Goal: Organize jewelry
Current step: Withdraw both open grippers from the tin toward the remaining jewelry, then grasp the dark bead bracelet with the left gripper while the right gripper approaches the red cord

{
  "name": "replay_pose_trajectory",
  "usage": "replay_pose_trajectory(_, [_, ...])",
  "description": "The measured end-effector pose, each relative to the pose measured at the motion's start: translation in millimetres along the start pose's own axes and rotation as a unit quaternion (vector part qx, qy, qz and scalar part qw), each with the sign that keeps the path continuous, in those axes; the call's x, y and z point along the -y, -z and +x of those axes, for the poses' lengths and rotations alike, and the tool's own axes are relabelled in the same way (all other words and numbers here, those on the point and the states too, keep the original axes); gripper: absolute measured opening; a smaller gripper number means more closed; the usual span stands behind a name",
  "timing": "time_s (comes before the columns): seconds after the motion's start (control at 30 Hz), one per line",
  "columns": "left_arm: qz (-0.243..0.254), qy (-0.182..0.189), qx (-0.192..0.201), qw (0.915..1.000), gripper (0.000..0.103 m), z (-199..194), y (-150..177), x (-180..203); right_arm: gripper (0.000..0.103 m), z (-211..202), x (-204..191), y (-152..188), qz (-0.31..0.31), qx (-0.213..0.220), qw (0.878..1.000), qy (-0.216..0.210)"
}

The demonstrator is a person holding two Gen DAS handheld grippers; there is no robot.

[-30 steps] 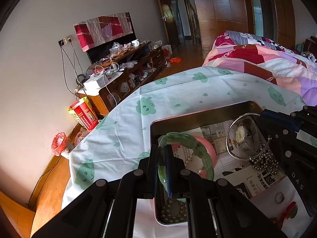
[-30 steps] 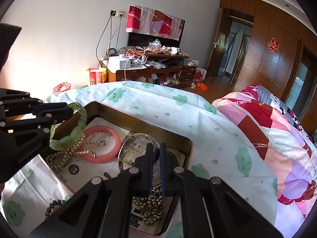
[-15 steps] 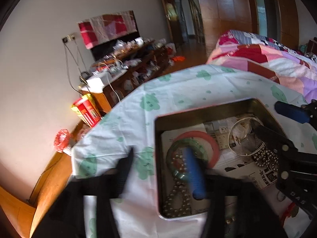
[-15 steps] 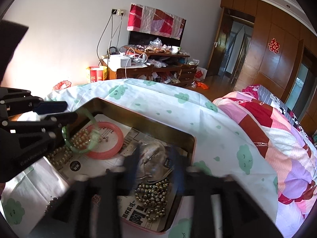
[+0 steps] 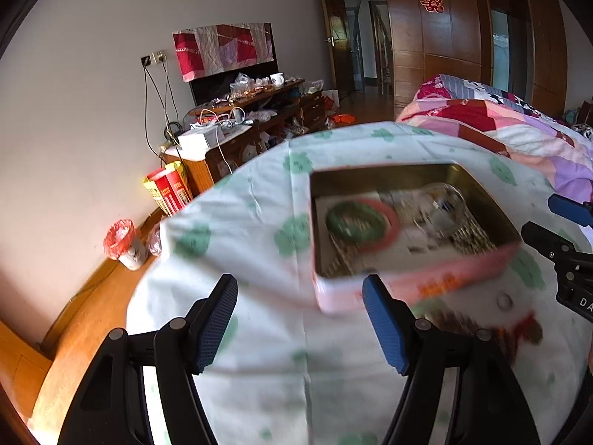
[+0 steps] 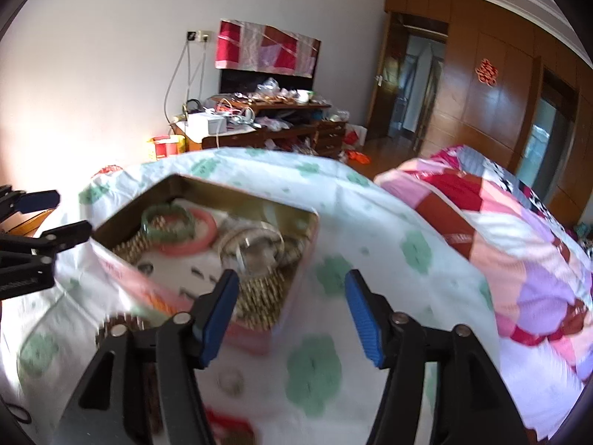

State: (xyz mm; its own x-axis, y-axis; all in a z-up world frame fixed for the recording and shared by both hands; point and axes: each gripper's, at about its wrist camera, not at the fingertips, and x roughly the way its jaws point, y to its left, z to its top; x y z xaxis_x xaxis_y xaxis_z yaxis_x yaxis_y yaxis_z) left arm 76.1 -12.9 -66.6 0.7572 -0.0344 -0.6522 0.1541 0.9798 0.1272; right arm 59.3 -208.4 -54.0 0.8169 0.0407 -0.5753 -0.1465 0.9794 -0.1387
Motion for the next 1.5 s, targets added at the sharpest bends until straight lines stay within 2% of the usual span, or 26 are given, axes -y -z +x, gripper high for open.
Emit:
replay_pose_trajectory(0.07, [0.0, 0.017, -0.003, 0.9999, 0.07, -7.0, 10.4, 5.7, 0.066, -7.0, 3.8, 15.2, 0.01, -0.008, 1.0, 0.003])
replay_pose_trajectory(0.3, [0.038, 0.034, -0.007, 0.9987, 0.07, -10.6, 23.2, 35.0, 0.066, -16.4, 11.5, 50.6, 0.022, -0.036, 0.999, 0.015])
replay_pose_trajectory(0.57, [0.056, 0.055, -0.003, 0.9969, 0.07, -20.0, 29.5, 51.6, 0.069, -17.6, 16.0, 65.1, 0.018, -0.044, 0.998, 0.031])
replay_pose_trajectory(0.9, [0.094, 0.072, -0.017, 0.9929, 0.07, -9.6, 33.5, 75.7, 0.075, -19.1, 14.6, 70.0, 0.017, -0.038, 0.999, 0.035])
replay_pose_trajectory(0.93, [0.093, 0.077, -0.017, 0.9926, 0.067, -9.0, 34.2, 75.3, 0.075, -19.5, 14.3, 70.0, 0.016, -0.039, 0.999, 0.034])
replay_pose_trajectory(0.97, [0.09, 0.082, -0.016, 0.9924, 0.05, -9.6, 34.3, 73.6, 0.075, -19.1, 13.5, 70.5, 0.016, -0.039, 0.999, 0.034])
replay_pose_trajectory(1.0, [0.088, 0.093, -0.019, 0.9916, 0.04, -9.8, 33.9, 72.9, 0.075, -18.6, 12.5, 70.5, 0.015, -0.04, 0.999, 0.034])
replay_pose_trajectory(1.03, [0.086, 0.104, -0.024, 0.9906, 0.023, -10.0, 33.3, 71.6, 0.075, -18.9, 11.8, 70.6, 0.014, -0.039, 0.999, 0.034])
replay_pose_trajectory(1.07, [0.084, 0.109, -0.025, 0.9902, 0.012, -10.5, 33.2, 70.6, 0.075, -18.8, 11.2, 70.7, 0.013, -0.039, 0.999, 0.034])
replay_pose_trajectory(1.1, [0.084, 0.114, -0.025, 0.9896, 0.01, -11.6, 33.2, 69.6, 0.075, -19.8, 10.3, 70.6, 0.012, -0.037, 0.999, 0.034])
replay_pose_trajectory(1.13, [0.082, 0.121, -0.024, 0.989, 0.004, -13.3, 32.8, 67.7, 0.075, -20.5, 9.6, 70.4, 0.011, -0.035, 0.999, 0.033])
replay_pose_trajectory(1.27, [0.071, 0.136, -0.009, 0.9882, 0.0, -25.6, 28.6, 59.9, 0.075, -22.6, 6.4, 69.2, 0.008, -0.029, 0.999, 0.031])
replay_pose_trajectory(1.37, [0.062, 0.128, 0.001, 0.9898, 0.0, -33.3, 23.9, 50.8, 0.075, -22.9, 6.1, 68.5, 0.01, -0.029, 0.999, 0.031])
replay_pose_trajectory(1.43, [0.06, 0.109, 0.009, 0.9923, 0.0, -36.2, 21.1, 43.0, 0.075, -24.3, 5.9, 67.7, 0.012, -0.026, 0.999, 0.027])
replay_pose_trajectory(1.5, [0.047, 0.11, 0.005, 0.9928, 0.0, -33.4, 20.2, 35.4, 0.075, -26.8, 3.9, 65.7, 0.014, -0.022, 0.999, 0.021])
